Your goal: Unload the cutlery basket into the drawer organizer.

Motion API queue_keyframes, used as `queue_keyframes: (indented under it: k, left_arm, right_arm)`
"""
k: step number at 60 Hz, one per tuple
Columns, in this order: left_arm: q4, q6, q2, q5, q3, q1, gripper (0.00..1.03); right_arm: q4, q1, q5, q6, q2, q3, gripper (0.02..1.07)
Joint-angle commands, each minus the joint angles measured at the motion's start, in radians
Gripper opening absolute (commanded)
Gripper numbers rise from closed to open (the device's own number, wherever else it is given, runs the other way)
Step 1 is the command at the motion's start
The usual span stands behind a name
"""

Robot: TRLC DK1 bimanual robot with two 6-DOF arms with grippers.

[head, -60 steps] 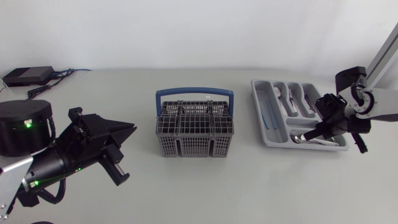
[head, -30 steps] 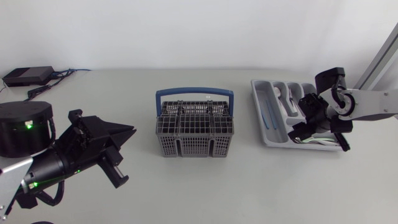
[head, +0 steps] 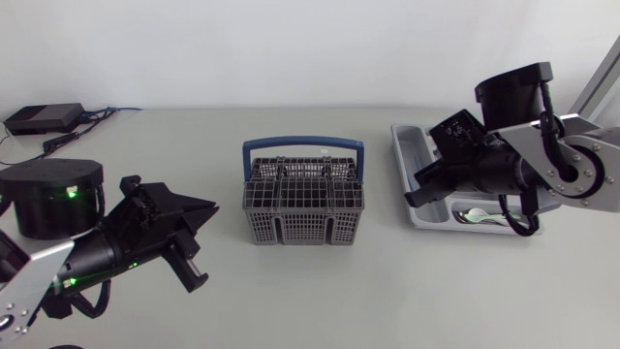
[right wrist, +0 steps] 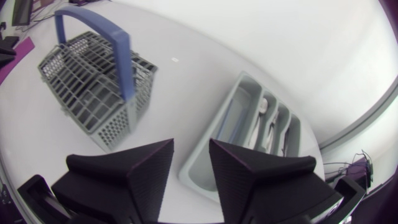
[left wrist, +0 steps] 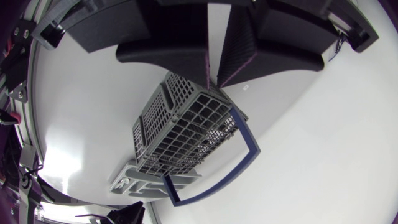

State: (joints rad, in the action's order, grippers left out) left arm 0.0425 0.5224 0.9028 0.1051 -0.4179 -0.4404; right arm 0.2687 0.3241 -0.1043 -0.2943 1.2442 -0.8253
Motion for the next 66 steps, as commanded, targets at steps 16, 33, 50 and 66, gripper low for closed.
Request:
queue_keyframes:
  k: [16,33,50,66]
  left_arm:
    - [0.06,-0.088,0.251,0.068,-0.142,0.009,0.23]
    - [0.112,-0.131,0.452,0.097,-0.263,0.009,0.23]
    - [0.126,-0.139,0.594,0.108,-0.318,0.014,0.23]
    - [0.134,-0.139,0.611,0.131,-0.318,0.031,0.23]
  right_arm:
    - [-0.057,0.151,0.117,0.133,0.101,-0.049,0.07]
    - [-0.12,0.168,0.155,0.149,0.195,-0.09,0.07]
    - [-0.171,0.201,0.153,0.162,0.311,-0.112,0.07]
    - [-0.189,0.205,0.152,0.17,0.317,-0.103,0.07]
